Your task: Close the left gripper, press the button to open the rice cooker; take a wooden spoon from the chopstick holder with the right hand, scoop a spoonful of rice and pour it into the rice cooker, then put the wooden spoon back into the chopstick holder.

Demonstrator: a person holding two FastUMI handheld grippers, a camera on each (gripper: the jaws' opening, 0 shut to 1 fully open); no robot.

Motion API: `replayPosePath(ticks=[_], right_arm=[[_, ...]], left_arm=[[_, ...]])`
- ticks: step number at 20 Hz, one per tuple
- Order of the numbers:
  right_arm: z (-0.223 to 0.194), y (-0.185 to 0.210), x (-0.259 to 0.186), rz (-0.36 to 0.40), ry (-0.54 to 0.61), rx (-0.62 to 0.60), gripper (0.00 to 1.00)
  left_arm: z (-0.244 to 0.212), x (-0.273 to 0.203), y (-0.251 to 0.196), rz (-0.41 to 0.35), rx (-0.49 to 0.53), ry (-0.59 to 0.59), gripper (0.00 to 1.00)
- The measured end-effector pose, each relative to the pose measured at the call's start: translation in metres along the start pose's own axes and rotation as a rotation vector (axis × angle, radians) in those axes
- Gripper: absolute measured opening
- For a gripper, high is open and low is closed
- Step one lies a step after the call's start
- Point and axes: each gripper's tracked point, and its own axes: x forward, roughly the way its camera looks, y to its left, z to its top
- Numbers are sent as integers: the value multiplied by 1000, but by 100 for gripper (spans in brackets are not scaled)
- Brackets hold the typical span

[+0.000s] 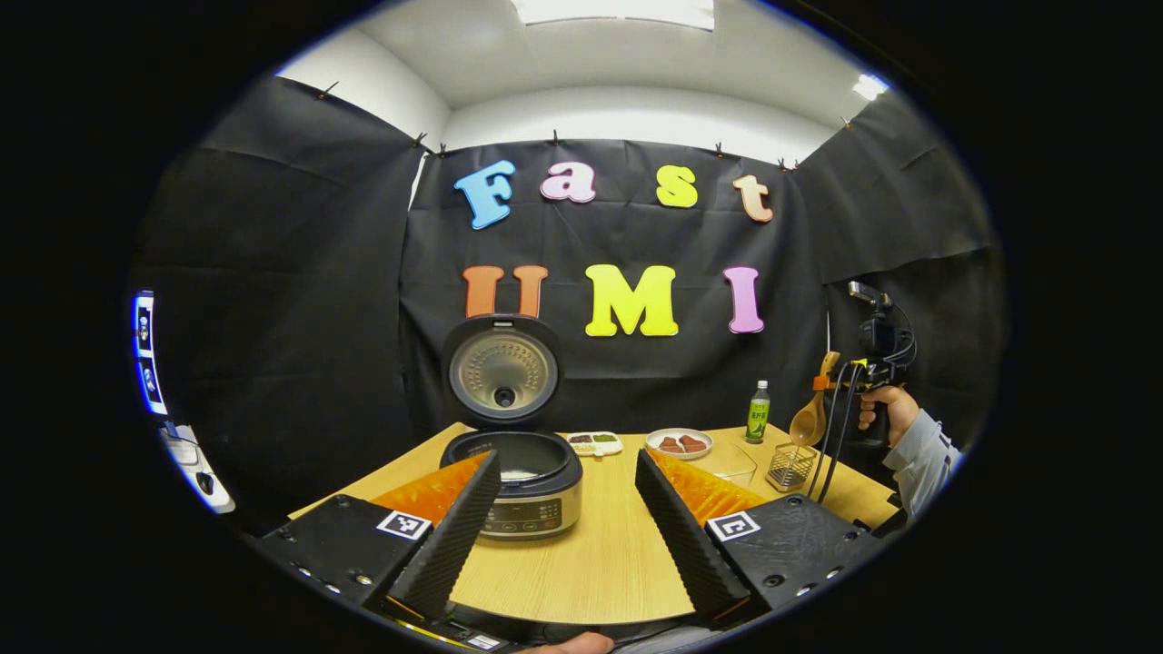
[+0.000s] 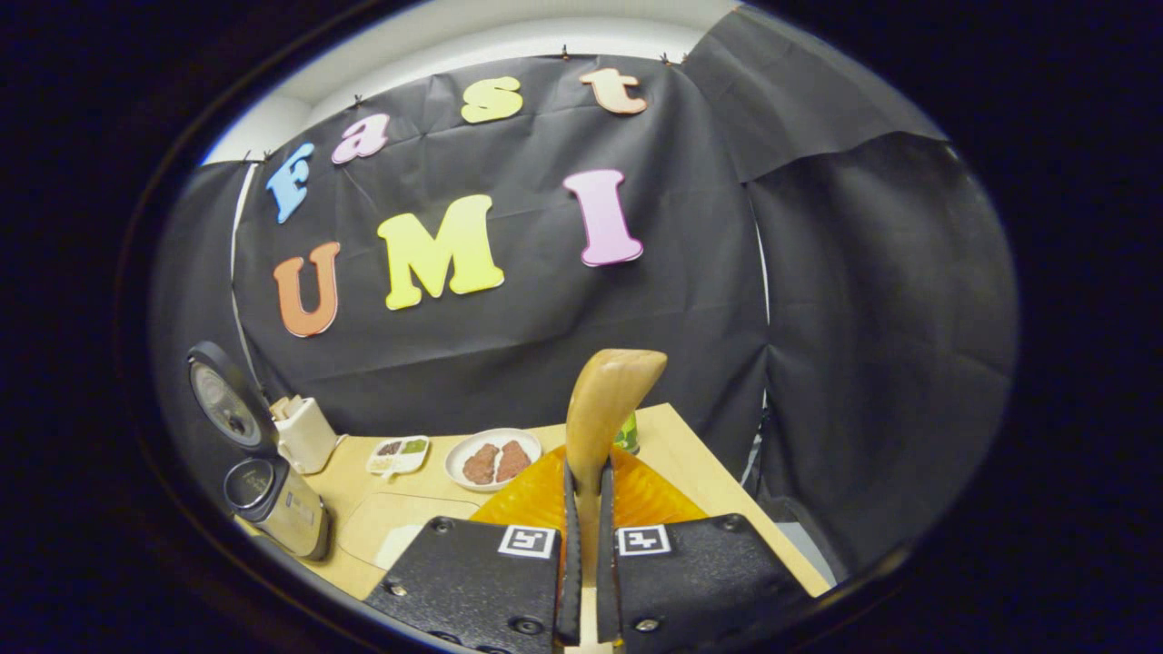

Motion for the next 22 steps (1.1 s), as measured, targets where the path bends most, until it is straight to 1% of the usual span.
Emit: replayPosePath(ticks=[3,5,7,9,14,16,18,22], right_arm=[[8,35,-11,37,-28,-32,12],[9,55,-18,50,-41,-63,12],[9,83,-25,79,-49,-92,12],[5,111,-29,110,-54,-119,12],[-20,164,-25,156,-48,-201,12],[-31,175,-15,147,-48,-242,12],[-45,183,-2,134,-40,-258,12],[-84,183,26,106,48,-251,12]], left_arm=[[3,-14,10,10,-11,-7,95],[5,-22,18,19,-12,-9,95],[7,-27,26,34,-11,-12,95],[6,-30,30,41,-15,-14,95],[4,-37,41,52,-11,-3,95],[7,-40,44,58,-5,-9,95],[9,-41,45,59,-1,-15,95],[11,-45,52,70,-16,-23,95]])
